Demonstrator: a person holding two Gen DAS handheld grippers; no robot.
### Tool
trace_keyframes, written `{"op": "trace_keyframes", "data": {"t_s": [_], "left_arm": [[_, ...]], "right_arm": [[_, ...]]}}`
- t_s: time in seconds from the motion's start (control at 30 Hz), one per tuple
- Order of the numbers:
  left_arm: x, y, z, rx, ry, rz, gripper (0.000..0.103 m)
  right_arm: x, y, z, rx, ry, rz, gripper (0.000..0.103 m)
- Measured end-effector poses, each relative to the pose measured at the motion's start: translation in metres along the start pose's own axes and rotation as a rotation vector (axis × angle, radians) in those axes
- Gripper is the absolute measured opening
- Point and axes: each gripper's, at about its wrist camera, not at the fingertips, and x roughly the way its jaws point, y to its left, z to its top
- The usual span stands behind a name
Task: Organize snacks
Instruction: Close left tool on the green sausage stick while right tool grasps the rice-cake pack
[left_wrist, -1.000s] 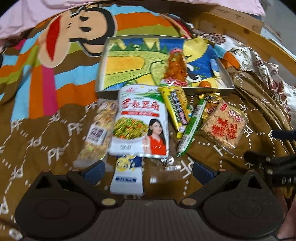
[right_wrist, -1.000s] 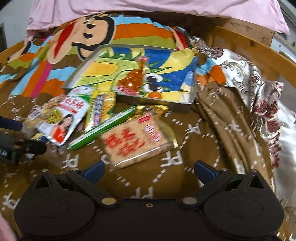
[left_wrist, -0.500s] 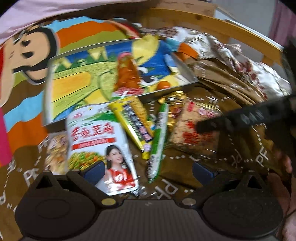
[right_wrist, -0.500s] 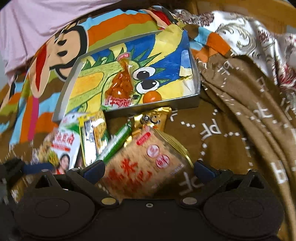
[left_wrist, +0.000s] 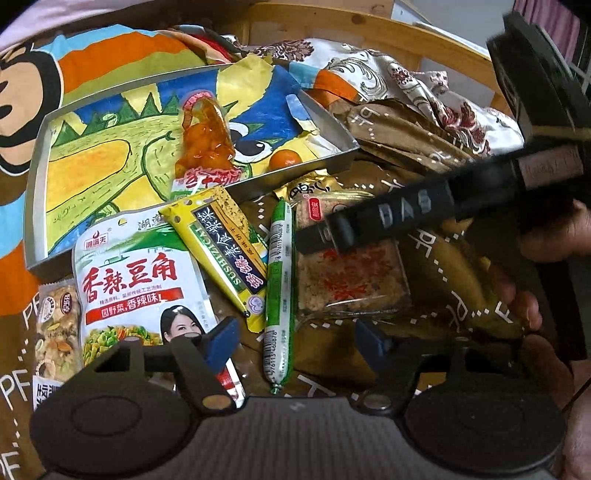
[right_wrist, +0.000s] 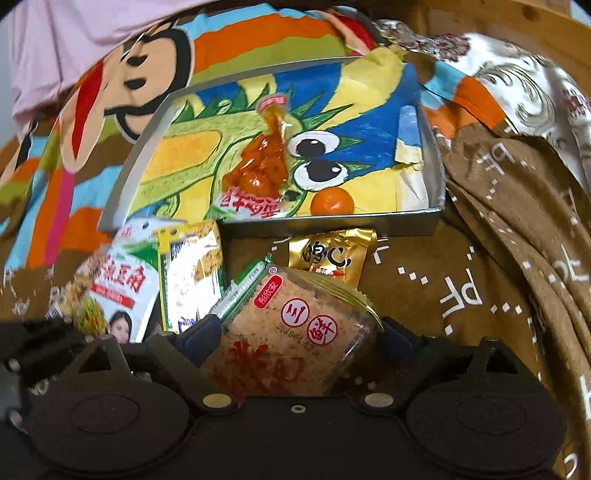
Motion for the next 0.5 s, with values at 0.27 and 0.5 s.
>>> {"op": "trace_keyframes", "data": {"t_s": [0.27,0.5], "left_arm": [[0.001,0.007,-0.003,-0.072,0.041,-0.022,0.042],[-0.005,0.018,-0.008,-0.361,0.148,0.007,0.028]], "right_arm": [[-0.010,-0.006,-0.004,-0.056,0.018,0.000,0.077],[-0.019,-0.009,-0.011,-0.056,0.029,0.032,0.077]]}}
